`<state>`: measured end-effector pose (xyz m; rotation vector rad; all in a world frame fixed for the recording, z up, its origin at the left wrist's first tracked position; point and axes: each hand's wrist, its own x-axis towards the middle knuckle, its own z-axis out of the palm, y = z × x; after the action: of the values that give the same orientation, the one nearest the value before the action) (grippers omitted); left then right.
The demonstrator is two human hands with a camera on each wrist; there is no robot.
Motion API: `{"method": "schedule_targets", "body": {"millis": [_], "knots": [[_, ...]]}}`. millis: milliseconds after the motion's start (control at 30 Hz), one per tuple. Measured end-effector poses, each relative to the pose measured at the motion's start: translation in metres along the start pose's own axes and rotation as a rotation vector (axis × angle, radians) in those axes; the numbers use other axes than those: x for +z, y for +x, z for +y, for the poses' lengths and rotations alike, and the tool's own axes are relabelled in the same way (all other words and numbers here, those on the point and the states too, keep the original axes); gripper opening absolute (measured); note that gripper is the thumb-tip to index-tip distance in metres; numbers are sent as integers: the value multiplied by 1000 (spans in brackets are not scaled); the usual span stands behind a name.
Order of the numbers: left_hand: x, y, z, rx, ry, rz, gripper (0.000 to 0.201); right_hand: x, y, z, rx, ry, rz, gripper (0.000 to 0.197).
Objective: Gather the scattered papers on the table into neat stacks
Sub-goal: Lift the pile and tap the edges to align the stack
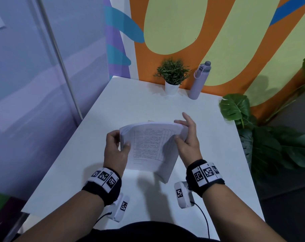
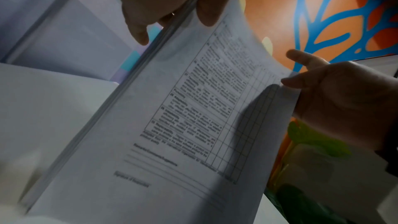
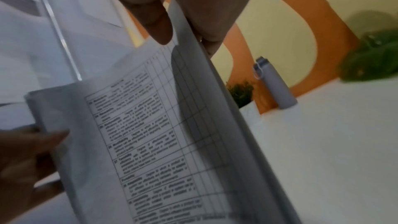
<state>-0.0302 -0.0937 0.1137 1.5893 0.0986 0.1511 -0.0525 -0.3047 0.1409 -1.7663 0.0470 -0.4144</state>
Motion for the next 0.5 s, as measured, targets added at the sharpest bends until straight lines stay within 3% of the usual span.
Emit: {"method": "schedule_targets", "body": {"millis": [67, 133, 333, 500], "knots": [[3, 1, 3, 14, -70, -12, 41, 2, 4, 0, -133, -139, 0, 66], [6, 0, 7, 8, -114, -44, 32, 3, 3, 2, -170, -157, 9, 63], [9, 2, 3, -63, -90, -94, 26, 9, -7, -3, 199, 215, 121, 57], [11, 3, 1, -33, 11, -79, 32, 13, -8, 1, 243, 222, 148, 42]]}}
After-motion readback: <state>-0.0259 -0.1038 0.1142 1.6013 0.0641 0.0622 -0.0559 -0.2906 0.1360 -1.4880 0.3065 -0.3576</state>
